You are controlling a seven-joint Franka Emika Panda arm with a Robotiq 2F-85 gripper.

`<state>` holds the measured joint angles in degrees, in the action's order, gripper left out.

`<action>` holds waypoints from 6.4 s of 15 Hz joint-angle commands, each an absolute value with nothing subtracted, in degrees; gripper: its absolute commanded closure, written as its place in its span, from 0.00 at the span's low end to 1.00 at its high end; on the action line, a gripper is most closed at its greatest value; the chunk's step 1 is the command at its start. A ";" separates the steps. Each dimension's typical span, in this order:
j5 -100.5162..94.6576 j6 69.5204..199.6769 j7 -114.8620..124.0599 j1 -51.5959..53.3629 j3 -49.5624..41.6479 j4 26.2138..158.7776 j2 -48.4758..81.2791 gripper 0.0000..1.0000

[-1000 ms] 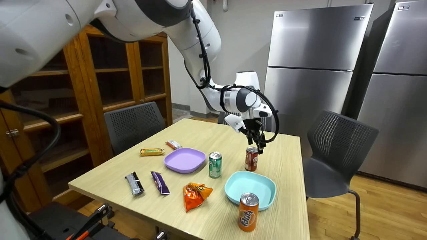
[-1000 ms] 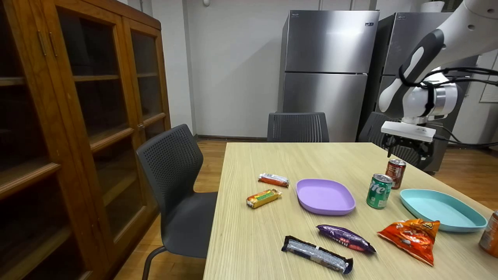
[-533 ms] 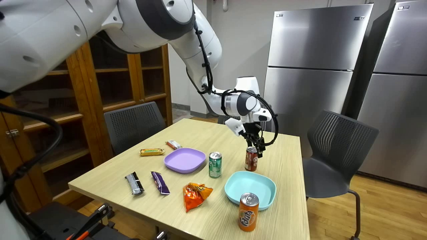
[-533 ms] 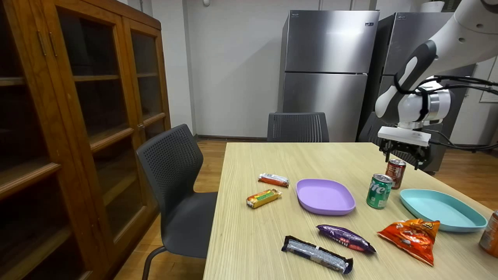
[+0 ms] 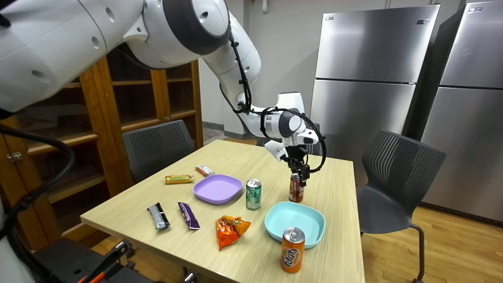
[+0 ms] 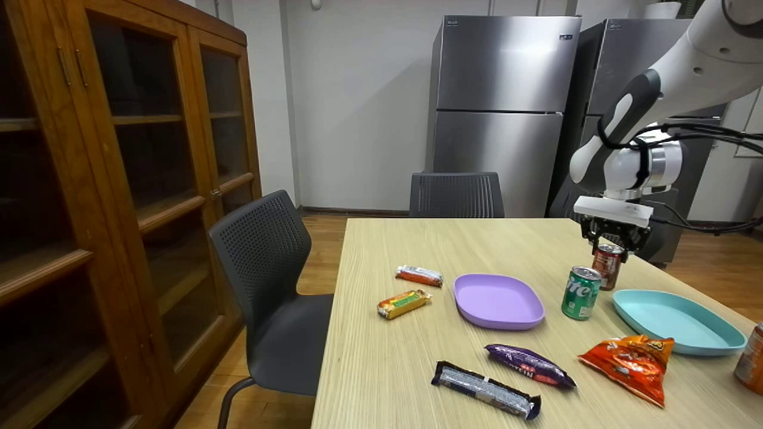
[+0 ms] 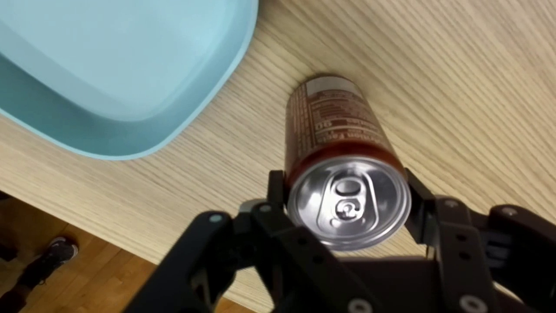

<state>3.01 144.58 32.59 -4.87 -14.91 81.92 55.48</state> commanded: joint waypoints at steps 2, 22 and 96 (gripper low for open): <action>3.96 142.46 33.89 -4.27 -15.42 80.41 55.36 0.62; 3.64 150.29 39.72 -1.35 -21.48 103.73 39.11 0.62; -10.12 154.78 25.06 -5.35 -22.73 130.25 15.62 0.00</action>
